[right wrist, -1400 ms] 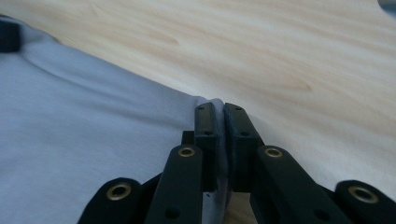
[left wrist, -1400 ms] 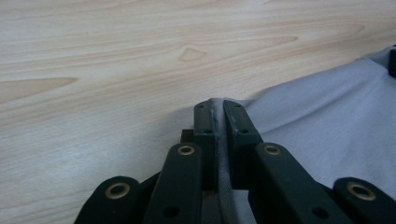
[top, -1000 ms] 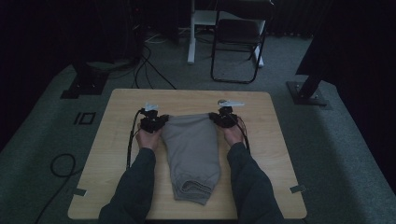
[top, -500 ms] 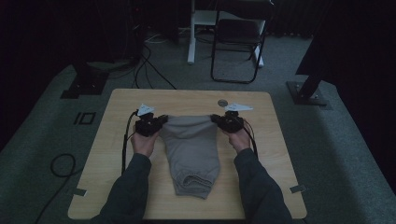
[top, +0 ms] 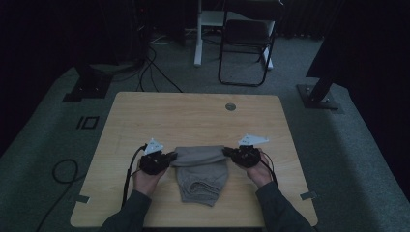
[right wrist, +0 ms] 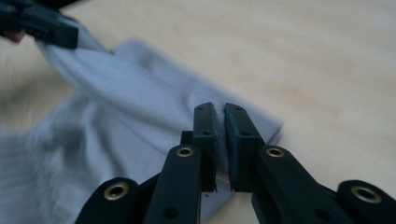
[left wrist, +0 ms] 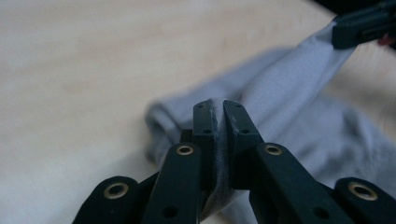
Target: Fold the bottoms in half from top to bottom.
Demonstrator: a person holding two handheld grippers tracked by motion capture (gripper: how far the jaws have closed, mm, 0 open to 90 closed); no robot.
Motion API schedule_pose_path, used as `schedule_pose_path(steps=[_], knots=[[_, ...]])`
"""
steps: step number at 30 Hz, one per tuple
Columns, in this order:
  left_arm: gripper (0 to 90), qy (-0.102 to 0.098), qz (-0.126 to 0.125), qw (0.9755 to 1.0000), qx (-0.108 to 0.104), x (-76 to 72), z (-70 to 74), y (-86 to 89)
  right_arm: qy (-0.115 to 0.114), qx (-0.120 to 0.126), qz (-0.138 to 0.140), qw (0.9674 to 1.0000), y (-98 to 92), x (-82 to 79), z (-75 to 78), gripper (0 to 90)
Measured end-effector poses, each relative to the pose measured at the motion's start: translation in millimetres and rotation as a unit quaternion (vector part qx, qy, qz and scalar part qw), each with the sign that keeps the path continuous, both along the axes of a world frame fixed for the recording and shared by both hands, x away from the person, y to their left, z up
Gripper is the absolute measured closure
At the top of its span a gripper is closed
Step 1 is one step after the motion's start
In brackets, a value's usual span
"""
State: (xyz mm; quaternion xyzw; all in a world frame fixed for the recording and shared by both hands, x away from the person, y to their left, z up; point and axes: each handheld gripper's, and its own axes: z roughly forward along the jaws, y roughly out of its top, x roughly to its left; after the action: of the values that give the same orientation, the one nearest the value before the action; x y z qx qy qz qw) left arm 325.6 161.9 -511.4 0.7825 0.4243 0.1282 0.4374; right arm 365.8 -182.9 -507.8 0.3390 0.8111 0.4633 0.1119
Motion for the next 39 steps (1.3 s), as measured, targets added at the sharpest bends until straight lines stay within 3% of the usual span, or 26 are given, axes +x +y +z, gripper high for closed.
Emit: schedule_pose_path(steps=[6, 9, 13, 19, 22, 28, 33, 39], knots=[[84.3, 0.042, -0.002, 0.9987, 0.030, -5.8, -28.1, -2.3, 0.041, -0.052, 0.018, 0.9977, 6.9, -17.5, -32.9, 84.5], [84.3, 0.039, 0.003, 0.9986, 0.035, -3.2, -31.4, -3.1, 0.046, -0.060, 0.016, 0.9970, 10.1, -15.8, -39.0, 84.4], [84.3, 0.031, 0.013, 0.9987, 0.039, 5.0, -33.8, -1.9, 0.032, -0.075, 0.011, 0.9966, 15.0, -10.7, -38.9, 84.3], [84.3, 0.025, 0.035, 0.9984, 0.036, 23.7, -35.8, 1.8, 0.034, -0.061, -0.009, 0.9975, 20.1, 8.3, -41.5, 84.3], [84.3, 0.015, 0.045, 0.9982, 0.038, 34.3, -37.3, 1.4, 0.029, -0.066, -0.018, 0.9973, 23.3, 19.8, -41.6, 84.3], [84.3, 0.013, 0.065, 0.9974, 0.026, 59.4, -39.4, 1.5, 0.025, -0.072, -0.038, 0.9963, 28.7, 42.6, -41.0, 84.2], [84.3, 0.008, 0.071, 0.9966, 0.041, 78.2, -37.9, -1.2, 0.032, -0.062, -0.056, 0.9960, 28.9, 60.6, -42.0, 84.3], [84.3, 0.003, 0.089, 0.9950, 0.044, 95.7, -38.2, -3.8, 0.037, -0.060, -0.077, 0.9946, 32.6, 81.4, -41.5, 84.2]])
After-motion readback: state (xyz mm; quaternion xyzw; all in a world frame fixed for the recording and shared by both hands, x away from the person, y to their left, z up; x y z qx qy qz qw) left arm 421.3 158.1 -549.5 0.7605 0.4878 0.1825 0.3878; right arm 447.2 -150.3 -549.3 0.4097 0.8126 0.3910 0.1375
